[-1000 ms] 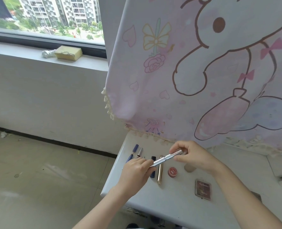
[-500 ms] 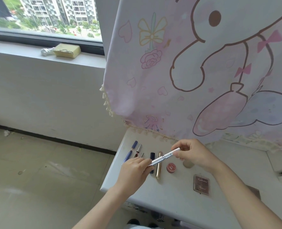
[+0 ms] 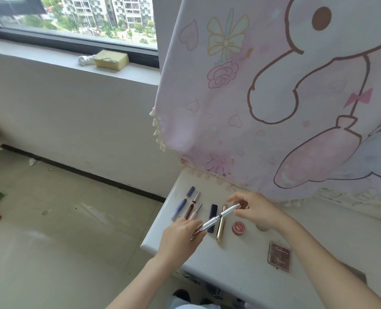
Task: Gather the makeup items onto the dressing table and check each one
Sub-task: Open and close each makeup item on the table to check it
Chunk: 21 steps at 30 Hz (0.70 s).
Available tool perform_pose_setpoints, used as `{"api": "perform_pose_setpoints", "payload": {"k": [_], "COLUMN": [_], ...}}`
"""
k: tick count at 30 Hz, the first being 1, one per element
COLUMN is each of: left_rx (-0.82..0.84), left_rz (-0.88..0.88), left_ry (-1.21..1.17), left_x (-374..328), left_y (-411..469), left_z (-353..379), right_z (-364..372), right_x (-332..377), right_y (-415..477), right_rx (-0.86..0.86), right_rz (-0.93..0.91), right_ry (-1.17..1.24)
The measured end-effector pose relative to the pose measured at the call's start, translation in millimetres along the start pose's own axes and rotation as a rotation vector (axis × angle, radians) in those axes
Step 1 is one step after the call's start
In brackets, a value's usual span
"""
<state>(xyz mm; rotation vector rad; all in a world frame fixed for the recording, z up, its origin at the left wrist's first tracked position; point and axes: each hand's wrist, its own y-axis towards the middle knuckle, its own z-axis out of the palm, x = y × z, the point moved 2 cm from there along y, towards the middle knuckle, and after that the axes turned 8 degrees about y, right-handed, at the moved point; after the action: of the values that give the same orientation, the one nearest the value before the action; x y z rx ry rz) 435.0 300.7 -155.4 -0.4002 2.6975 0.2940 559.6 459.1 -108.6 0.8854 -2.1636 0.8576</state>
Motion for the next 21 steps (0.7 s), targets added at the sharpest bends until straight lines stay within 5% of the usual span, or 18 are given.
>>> {"api": "perform_pose_setpoints", "payload": {"k": [6,16,21], "left_rx": [0.138,0.267,0.289], "left_rz": [-0.245,-0.521,-0.470], "left_ry": [0.027,0.107,0.252], "left_x": [7,24,27], "left_y": [-5,-2,9], "left_z": [23,82,99], "right_z": [21,73,84], "right_x": [-11,-44,-54], "right_y": [30,90,108], "right_rx": [0.101,0.156,0.176], "right_rz": [-0.037,-0.125,-0.187], "right_ry": [-0.436,-0.686,-0.765]}}
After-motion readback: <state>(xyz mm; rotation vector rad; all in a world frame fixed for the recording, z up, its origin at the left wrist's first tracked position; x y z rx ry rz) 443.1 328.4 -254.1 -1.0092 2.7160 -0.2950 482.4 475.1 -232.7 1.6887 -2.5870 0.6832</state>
